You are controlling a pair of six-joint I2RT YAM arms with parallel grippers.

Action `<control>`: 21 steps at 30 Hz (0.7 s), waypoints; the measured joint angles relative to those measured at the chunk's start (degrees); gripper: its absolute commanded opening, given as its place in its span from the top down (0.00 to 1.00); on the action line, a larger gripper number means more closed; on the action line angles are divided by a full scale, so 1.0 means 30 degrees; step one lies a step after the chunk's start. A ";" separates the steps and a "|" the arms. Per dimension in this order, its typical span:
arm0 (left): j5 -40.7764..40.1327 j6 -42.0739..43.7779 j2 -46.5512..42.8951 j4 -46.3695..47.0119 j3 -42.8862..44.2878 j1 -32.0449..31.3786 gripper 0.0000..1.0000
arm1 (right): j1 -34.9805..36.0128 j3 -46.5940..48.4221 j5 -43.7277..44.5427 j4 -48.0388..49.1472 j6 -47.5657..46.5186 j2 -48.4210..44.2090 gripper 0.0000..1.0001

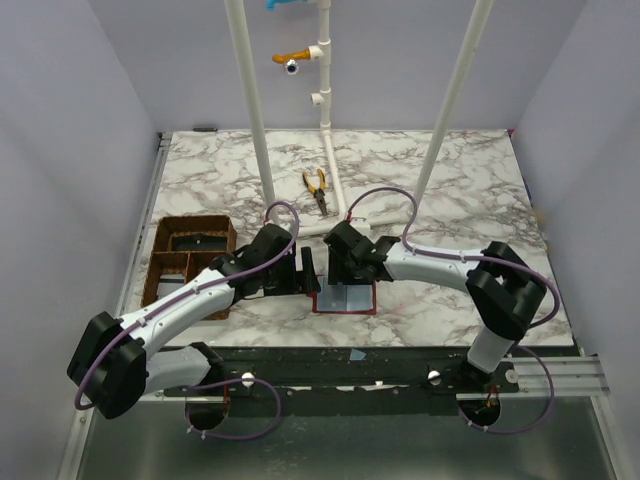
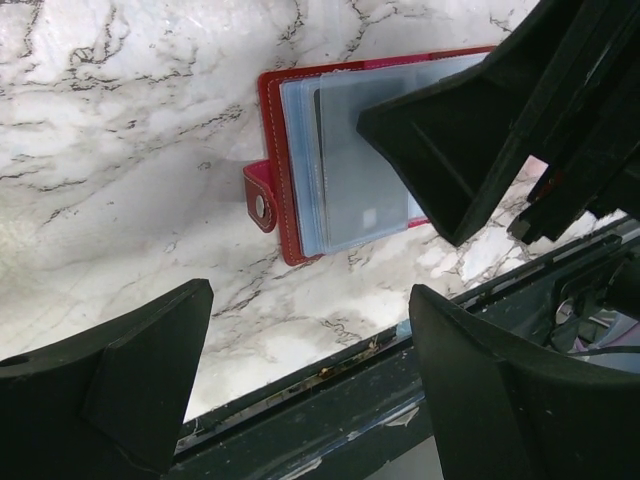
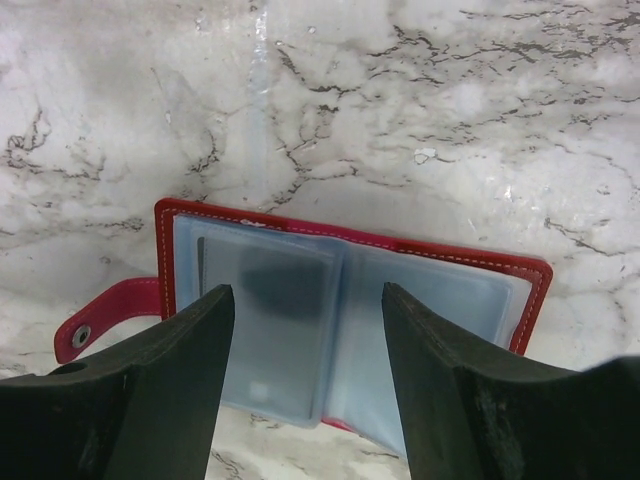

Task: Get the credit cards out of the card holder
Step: Remove the credit card from the card holder.

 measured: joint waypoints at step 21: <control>0.0641 0.0168 -0.0066 0.0437 0.0015 0.0510 0.25 | 0.1333 0.1078 0.1552 -0.1566 0.0510 0.0984 0.61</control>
